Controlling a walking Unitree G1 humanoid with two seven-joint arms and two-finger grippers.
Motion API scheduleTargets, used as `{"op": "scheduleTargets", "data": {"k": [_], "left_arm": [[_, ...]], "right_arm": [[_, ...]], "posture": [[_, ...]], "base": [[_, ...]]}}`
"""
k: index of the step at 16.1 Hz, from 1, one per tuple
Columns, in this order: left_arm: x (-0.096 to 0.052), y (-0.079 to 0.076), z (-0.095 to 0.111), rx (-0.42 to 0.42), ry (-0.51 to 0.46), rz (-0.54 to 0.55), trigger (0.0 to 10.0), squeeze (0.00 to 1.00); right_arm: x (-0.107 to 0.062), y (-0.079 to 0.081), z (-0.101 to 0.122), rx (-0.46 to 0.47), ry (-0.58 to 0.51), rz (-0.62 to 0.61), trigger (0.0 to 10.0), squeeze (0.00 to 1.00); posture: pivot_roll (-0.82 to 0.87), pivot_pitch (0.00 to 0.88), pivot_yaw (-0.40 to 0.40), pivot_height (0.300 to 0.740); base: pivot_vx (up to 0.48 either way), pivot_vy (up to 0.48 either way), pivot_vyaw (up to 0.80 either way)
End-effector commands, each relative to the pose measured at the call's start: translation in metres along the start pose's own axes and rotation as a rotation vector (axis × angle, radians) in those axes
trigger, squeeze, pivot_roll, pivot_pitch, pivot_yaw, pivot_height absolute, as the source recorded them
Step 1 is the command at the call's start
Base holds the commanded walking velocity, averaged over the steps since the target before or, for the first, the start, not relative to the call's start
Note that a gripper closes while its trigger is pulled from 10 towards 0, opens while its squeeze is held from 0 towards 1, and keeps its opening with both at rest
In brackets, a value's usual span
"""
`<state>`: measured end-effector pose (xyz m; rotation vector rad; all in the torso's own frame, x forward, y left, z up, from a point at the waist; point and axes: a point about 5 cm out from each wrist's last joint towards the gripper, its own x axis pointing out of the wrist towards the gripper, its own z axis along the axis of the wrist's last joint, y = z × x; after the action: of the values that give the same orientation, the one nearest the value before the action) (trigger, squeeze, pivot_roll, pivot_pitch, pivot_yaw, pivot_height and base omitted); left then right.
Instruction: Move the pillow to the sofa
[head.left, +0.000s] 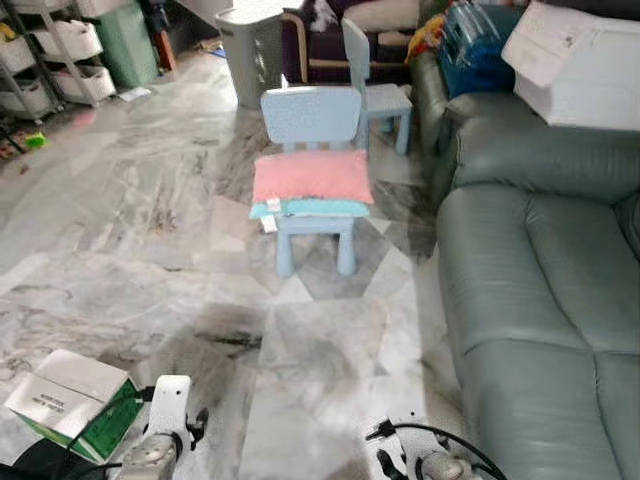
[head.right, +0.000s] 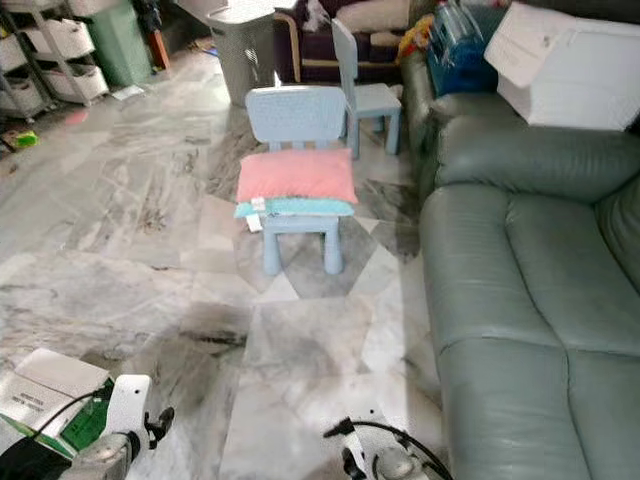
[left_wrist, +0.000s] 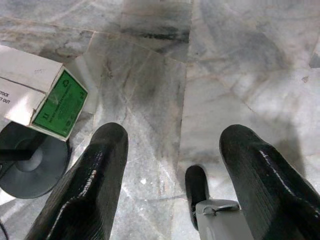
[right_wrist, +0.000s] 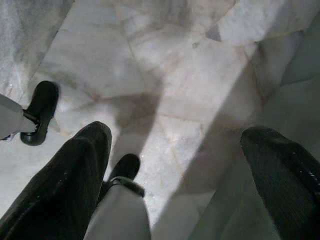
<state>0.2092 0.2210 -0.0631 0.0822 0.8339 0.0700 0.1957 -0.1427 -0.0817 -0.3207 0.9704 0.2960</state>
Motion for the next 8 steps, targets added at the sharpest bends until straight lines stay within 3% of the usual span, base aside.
{"op": "scheduleTargets", "data": {"k": [1,8], "left_arm": [[0.0000,0.0028,0.0008,0.007,0.002,0.003,10.0,0.00],[-0.0005,0.0030,-0.0013,0.014,0.011,-0.004,10.0,0.00]], "right_arm": [[0.0005,0.0011,0.0037,-0.005,-0.010,0.008,10.0,0.00],[0.0003,0.0006,0.0032,-0.021,-0.009,0.011,10.0,0.00]], "posture": [[-0.05,0.034,0.015,0.740],[-0.05,0.034,0.014,0.740]], "base": [[0.349,0.240,0.00],[0.343,0.257,0.00]]}}
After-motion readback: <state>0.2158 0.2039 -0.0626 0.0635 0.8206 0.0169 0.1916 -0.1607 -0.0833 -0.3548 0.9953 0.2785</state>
